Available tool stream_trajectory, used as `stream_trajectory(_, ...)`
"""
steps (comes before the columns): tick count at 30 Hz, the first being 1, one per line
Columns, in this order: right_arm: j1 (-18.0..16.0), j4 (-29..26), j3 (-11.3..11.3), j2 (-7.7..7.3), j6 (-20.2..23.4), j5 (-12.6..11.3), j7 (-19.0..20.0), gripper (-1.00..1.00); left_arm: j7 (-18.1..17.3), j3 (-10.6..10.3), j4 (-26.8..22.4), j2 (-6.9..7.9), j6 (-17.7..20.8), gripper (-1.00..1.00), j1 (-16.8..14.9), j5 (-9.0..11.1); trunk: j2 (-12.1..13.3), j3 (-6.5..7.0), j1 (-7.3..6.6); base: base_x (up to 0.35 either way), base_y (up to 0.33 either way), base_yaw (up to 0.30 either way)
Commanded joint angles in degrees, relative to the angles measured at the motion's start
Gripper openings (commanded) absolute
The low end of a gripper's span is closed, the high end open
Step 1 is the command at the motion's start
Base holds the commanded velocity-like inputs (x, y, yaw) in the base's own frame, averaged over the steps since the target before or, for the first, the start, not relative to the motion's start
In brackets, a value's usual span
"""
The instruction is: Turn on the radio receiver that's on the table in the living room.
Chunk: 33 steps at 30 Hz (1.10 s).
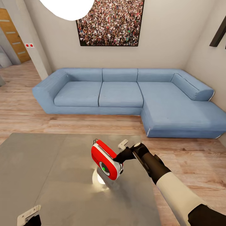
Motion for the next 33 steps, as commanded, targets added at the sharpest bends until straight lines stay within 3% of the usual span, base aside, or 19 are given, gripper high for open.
stream_trajectory(1, -0.01, -0.01, -0.01, 0.03, 0.12, -0.57, 0.00, -1.00, -0.03, -0.02, 0.00, 0.01, 0.00, -1.00, 0.00, 0.00, 0.00, 0.00, 0.00, 0.000, 0.000, 0.000)
stream_trajectory(16, -0.01, 0.06, 0.08, 0.04, 0.20, -0.59, 0.00, -1.00, 0.01, -0.05, 0.00, 0.05, 0.00, -1.00, 0.00, 0.00, 0.00, 0.00, 0.00, 0.000, 0.000, 0.000)
stream_trajectory(33, -0.01, 1.93, 0.26, 0.05, 0.19, -0.62, 0.09, -1.00, 0.31, -0.12, 0.00, -0.08, -0.23, -1.00, 0.00, -0.06, -6.82, -3.05, 3.73, 0.000, 0.000, 0.000)
